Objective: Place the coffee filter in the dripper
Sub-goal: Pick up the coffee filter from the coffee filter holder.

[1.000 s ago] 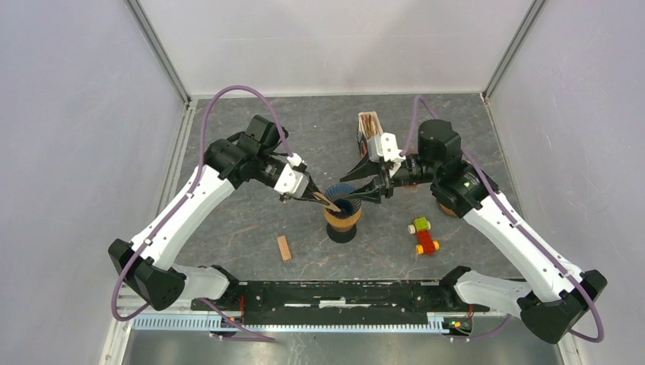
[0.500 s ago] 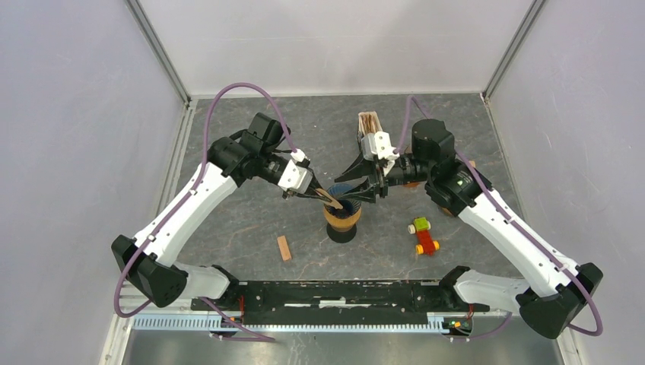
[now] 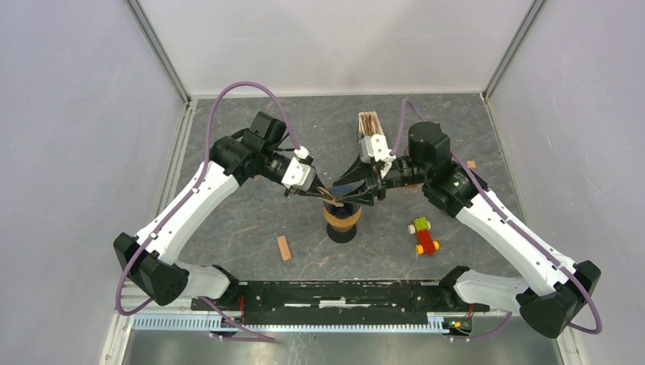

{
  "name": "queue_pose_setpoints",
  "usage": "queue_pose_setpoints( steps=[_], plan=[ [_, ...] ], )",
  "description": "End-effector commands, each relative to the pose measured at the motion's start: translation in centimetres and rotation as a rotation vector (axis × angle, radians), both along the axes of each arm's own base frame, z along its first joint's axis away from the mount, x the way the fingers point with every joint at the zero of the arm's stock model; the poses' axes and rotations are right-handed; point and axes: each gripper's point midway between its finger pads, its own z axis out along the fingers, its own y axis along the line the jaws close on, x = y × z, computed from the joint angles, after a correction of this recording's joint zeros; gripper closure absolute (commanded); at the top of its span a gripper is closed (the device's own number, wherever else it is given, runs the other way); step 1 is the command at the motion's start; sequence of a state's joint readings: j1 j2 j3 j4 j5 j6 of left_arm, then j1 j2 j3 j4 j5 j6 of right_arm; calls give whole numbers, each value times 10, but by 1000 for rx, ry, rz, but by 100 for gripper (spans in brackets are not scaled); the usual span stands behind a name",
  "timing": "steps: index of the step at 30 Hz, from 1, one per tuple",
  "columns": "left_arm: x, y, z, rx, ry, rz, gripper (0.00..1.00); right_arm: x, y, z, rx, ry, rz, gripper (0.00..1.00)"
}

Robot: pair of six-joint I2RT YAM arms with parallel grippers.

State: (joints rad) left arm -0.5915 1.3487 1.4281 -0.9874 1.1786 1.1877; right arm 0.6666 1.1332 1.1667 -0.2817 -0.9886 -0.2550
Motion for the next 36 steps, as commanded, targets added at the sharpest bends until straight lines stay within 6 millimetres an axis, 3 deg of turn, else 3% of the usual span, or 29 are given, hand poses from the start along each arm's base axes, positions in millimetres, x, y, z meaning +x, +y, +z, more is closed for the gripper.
queue_pose_setpoints(
  steps=[1, 14, 36],
  plan=[
    [1, -4, 15, -25, -14, 1, 95, 1, 3, 4, 18, -17, -3, 54],
    [-3, -3, 16, -34, -13, -7, 96, 15, 3, 0, -7, -30, -71, 59],
    [10, -8, 28, -47, -4, 48, 98, 13, -5, -26, -40, -33, -99, 67]
  ],
)
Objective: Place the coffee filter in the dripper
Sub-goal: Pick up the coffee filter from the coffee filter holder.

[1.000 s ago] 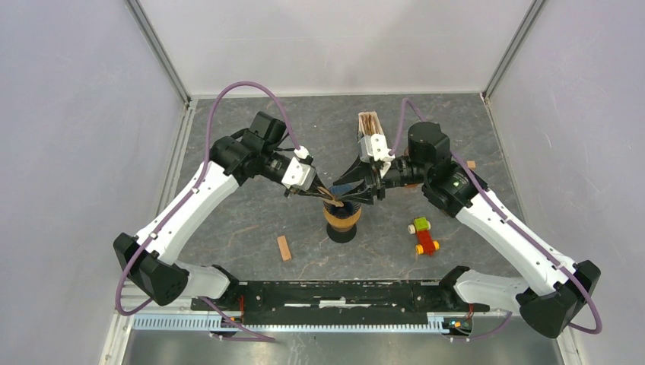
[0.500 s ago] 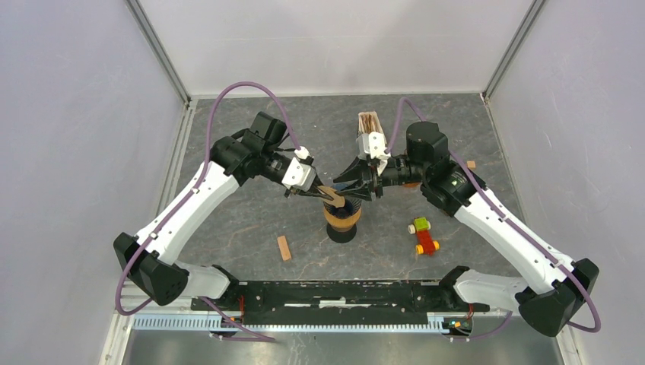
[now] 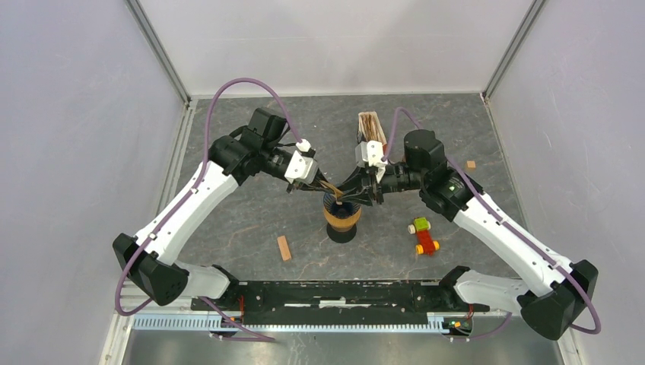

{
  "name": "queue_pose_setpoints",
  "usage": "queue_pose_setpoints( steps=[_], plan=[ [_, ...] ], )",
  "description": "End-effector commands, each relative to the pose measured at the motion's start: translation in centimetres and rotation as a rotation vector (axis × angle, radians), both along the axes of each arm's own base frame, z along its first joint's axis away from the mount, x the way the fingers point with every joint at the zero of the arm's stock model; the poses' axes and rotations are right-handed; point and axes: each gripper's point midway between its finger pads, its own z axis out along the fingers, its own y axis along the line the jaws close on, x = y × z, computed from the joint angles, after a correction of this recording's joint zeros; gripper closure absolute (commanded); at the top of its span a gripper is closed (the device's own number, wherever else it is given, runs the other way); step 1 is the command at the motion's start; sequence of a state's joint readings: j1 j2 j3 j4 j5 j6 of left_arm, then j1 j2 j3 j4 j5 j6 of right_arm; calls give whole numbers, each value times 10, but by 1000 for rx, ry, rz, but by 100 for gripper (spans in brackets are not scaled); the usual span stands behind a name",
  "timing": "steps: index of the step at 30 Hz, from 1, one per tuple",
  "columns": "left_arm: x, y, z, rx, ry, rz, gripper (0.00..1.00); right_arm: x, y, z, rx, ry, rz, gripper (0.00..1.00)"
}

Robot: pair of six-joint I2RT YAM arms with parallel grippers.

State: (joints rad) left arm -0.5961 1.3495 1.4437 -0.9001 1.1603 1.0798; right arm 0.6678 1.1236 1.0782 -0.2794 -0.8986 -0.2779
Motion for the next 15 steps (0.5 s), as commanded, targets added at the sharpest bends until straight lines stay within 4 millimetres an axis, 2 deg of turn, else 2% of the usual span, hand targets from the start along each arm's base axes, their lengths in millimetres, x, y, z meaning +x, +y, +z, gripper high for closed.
queue_pose_setpoints(
  steps=[1, 12, 15],
  plan=[
    [1, -2, 18, -34, -10, 8, 98, 1, -2, 11, 22, -57, -19, 69],
    [-2, 1, 15, -34, -12, 5, 98, 4, -8, 14, 10, -95, -44, 83],
    [-3, 1, 12, -30, -11, 4, 98, 5, -10, 15, 11, -103, -56, 90]
  ],
)
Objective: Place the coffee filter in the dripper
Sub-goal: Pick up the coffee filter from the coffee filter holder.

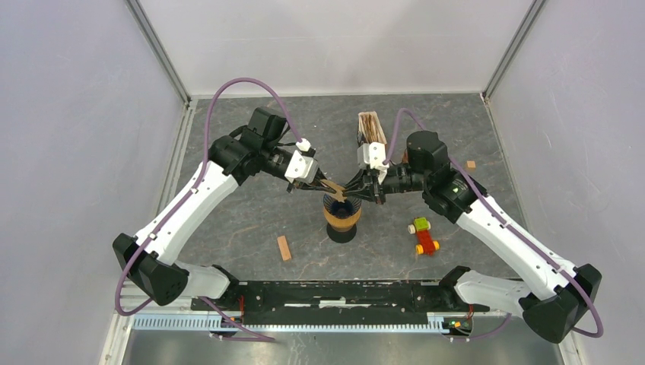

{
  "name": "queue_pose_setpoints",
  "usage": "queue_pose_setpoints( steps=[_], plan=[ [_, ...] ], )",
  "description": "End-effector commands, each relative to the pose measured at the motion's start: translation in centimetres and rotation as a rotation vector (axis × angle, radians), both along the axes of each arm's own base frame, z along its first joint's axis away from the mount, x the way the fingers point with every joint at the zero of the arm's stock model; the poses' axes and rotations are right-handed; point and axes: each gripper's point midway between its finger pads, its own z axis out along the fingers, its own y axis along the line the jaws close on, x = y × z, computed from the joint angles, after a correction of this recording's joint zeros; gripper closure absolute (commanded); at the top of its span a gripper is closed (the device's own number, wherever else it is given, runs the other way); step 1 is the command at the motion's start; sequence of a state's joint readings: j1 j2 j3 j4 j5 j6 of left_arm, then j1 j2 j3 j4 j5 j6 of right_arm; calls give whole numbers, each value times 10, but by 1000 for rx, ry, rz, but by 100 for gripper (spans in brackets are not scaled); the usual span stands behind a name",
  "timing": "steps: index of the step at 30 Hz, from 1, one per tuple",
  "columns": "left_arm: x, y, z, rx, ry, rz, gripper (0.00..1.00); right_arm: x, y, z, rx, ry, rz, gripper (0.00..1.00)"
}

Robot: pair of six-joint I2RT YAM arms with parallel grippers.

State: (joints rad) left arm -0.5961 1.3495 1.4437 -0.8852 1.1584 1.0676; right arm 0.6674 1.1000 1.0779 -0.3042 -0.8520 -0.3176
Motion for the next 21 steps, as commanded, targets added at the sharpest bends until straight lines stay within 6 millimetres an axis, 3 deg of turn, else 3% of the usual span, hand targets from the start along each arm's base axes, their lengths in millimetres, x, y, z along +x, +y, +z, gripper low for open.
queue_pose_setpoints(
  steps=[1, 3, 7, 13, 17, 21],
  plan=[
    [-4, 2, 10, -25, -10, -1, 98, 2, -5, 15, 24, -58, -24, 93],
    [-4, 2, 10, -25, -12, -1, 96, 4, -5, 18, 31, -55, -39, 100],
    [8, -3, 15, -22, 15, 56, 82, 16, -5, 25, 41, -50, -104, 100],
    [59, -11, 41, -47, 85, 335, 64, 55, -16, 44, 44, -58, -314, 100],
    [87, -7, 65, -93, 118, 516, 35, 84, -30, 53, 23, -65, -483, 100],
    [114, -1, 86, -168, 189, 717, 28, 108, -43, 69, 54, -83, -636, 100]
  ],
)
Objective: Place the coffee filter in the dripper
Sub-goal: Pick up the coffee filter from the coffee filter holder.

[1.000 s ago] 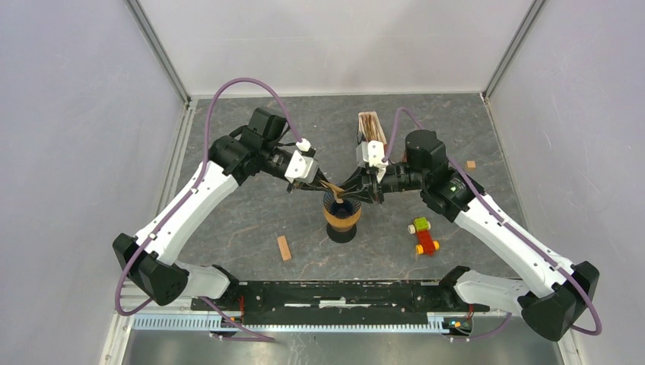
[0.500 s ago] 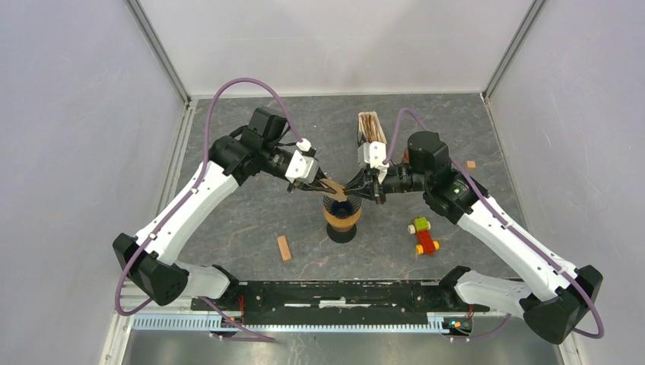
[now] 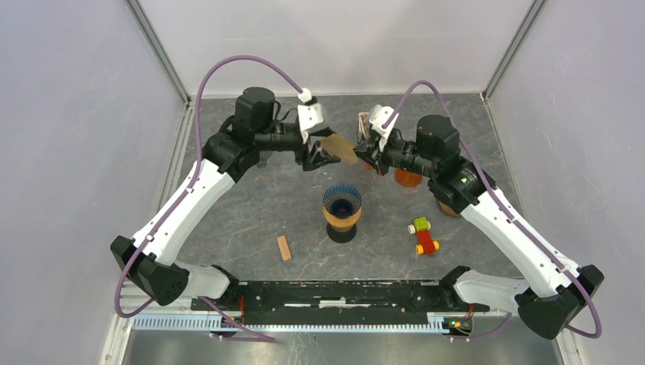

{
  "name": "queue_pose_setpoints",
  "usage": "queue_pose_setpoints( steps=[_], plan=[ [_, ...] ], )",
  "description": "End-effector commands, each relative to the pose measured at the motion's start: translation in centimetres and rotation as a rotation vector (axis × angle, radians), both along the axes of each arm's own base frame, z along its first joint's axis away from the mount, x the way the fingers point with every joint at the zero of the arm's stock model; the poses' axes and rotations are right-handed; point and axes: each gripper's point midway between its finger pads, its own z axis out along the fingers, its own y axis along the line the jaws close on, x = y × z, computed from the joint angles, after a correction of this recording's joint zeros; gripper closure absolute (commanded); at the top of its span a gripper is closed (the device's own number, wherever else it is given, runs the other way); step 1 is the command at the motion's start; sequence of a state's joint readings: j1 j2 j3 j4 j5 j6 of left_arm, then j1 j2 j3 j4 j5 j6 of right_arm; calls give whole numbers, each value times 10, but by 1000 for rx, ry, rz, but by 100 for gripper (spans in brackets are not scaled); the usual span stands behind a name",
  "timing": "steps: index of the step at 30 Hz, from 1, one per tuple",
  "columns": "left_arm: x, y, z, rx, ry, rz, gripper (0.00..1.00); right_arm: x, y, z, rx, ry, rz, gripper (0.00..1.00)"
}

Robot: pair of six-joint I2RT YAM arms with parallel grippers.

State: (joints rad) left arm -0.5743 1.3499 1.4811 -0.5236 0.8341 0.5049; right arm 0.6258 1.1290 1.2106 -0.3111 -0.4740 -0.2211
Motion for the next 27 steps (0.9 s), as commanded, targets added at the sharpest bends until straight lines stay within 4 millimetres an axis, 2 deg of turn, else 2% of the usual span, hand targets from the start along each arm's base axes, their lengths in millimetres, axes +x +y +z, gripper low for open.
queue_pose_setpoints(
  steps=[1, 4, 6, 14, 21, 24, 27],
  plan=[
    [49, 9, 54, -168, 67, 358, 27, 37, -21, 36, 59, -50, -245, 100],
    [78, 26, 66, -247, 124, 589, 24, 52, -27, 43, 76, -42, -339, 100],
    [85, 29, 66, -281, 183, 655, 24, 61, -31, 41, 86, -25, -397, 100],
    [80, 2, 58, -431, 581, 648, 19, 87, -36, 23, 118, 77, -553, 100],
    [85, -12, 47, -464, 778, 667, 24, 95, -33, 5, 120, 124, -601, 100],
    [92, -17, 39, -464, 833, 690, 27, 96, -32, 2, 114, 126, -625, 100],
    [94, -21, 39, -467, 859, 688, 29, 98, -31, -4, 103, 128, -646, 100]
  ],
)
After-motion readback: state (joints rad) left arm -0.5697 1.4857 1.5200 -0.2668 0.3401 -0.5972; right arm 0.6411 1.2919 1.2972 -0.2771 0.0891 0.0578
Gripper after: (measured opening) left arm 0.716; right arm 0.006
